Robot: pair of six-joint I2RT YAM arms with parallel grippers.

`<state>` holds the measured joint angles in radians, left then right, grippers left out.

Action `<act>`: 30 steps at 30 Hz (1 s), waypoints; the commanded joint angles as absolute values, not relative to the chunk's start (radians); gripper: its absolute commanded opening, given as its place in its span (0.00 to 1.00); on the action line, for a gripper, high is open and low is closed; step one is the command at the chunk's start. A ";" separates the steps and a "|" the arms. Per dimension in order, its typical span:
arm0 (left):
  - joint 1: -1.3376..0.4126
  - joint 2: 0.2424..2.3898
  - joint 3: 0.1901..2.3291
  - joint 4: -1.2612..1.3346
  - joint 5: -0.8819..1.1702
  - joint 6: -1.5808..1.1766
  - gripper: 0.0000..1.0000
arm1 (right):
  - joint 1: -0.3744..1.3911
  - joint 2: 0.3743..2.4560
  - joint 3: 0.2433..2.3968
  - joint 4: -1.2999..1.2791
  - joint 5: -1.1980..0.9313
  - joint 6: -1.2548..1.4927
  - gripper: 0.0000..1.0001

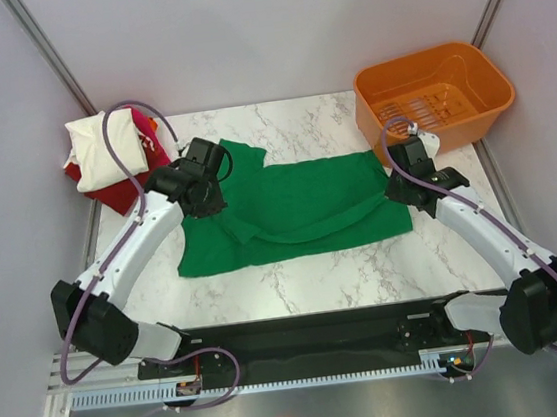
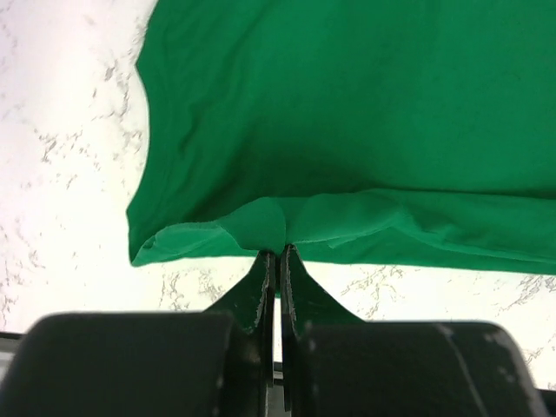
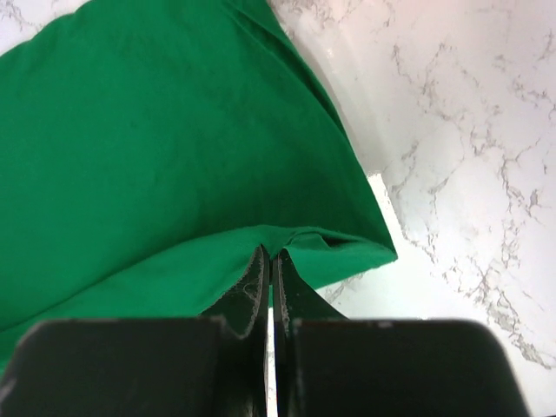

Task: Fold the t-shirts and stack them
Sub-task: Fold the tshirt

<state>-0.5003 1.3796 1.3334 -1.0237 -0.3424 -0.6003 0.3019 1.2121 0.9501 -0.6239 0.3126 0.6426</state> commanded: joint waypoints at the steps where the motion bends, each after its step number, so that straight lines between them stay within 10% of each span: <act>1: -0.488 1.428 1.423 -0.936 -0.282 -0.471 0.02 | 0.273 1.242 1.003 -0.557 0.325 0.608 0.00; 19: -0.331 1.890 1.690 -0.930 -0.310 -0.335 0.03 | 0.210 1.578 1.074 -0.446 0.248 0.575 0.01; 22: -0.278 1.985 1.756 -0.936 -0.283 -0.321 0.09 | 0.170 1.667 1.135 -0.446 0.255 0.572 0.25; 23: -0.264 2.003 1.775 -0.948 -0.278 -0.324 0.18 | 0.146 1.689 1.153 -0.456 0.252 0.569 0.56; 25: -0.230 2.036 1.818 -0.954 -0.249 -0.321 0.52 | 0.124 1.730 1.211 -0.480 0.250 0.563 0.63; 26: -0.223 2.037 1.827 -0.960 -0.253 -0.322 0.84 | 0.111 1.732 1.224 -0.500 0.267 0.564 0.73; 30: -0.216 1.915 1.800 -0.971 -0.287 -0.336 0.98 | 0.094 1.660 1.204 -0.531 0.324 0.561 0.94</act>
<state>-0.2073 2.0384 1.7718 -0.9485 -0.2771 -0.3542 0.1013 1.7248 1.1893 -0.5011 0.2653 0.5682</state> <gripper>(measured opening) 0.971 0.908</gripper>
